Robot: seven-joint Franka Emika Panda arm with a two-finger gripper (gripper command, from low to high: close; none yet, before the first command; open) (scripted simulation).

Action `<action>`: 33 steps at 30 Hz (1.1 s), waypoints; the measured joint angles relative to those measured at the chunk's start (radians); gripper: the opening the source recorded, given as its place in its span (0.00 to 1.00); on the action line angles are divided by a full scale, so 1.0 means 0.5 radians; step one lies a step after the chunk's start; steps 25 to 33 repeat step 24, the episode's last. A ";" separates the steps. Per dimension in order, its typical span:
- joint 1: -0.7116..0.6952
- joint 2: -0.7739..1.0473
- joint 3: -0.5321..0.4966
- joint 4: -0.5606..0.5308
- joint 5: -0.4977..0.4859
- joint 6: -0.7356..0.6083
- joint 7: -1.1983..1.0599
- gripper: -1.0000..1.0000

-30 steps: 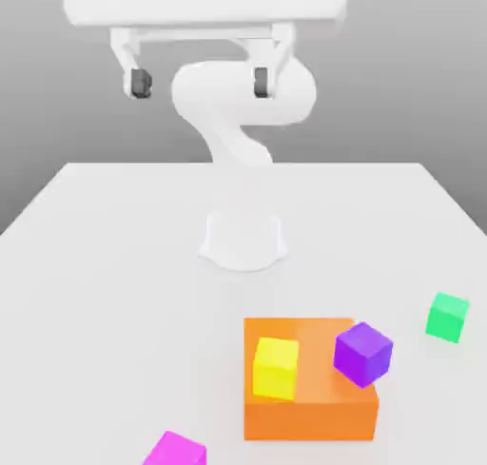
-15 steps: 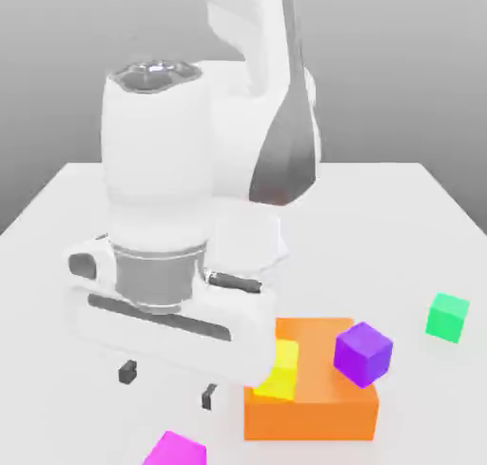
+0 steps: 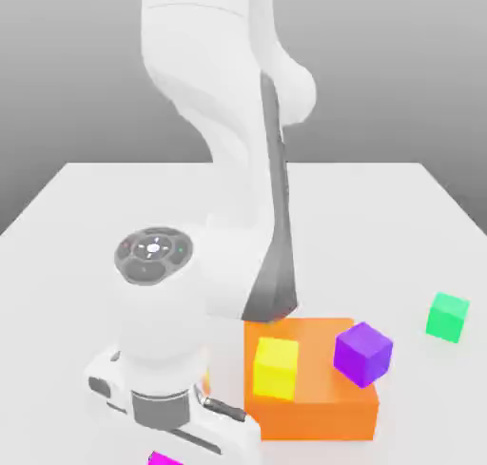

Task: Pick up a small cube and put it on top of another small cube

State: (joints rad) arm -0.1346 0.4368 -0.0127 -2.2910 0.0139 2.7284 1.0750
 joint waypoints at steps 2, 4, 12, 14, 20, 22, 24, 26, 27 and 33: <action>0.004 -0.135 -0.004 -0.027 -0.002 -0.108 0.001 0.00; 0.022 -0.278 0.018 -0.087 -0.030 -0.191 -0.052 0.00; 0.159 -0.856 0.176 -0.396 -0.048 -0.462 -0.484 0.00; 0.219 -1.002 0.183 -0.474 -0.022 -0.529 -0.617 0.00; 0.281 -1.025 0.203 -0.643 0.002 -0.383 -0.812 0.00; 0.285 -0.925 0.199 -0.669 -0.015 -0.258 -0.803 1.00; 0.300 -0.925 0.199 -0.669 -0.014 -0.258 -0.803 1.00; 0.300 -0.925 0.199 -0.669 -0.014 -0.258 -0.803 1.00; 0.300 -0.925 0.199 -0.669 -0.014 -0.258 -0.803 1.00; 0.300 -0.925 0.199 -0.669 -0.014 -0.258 -0.803 1.00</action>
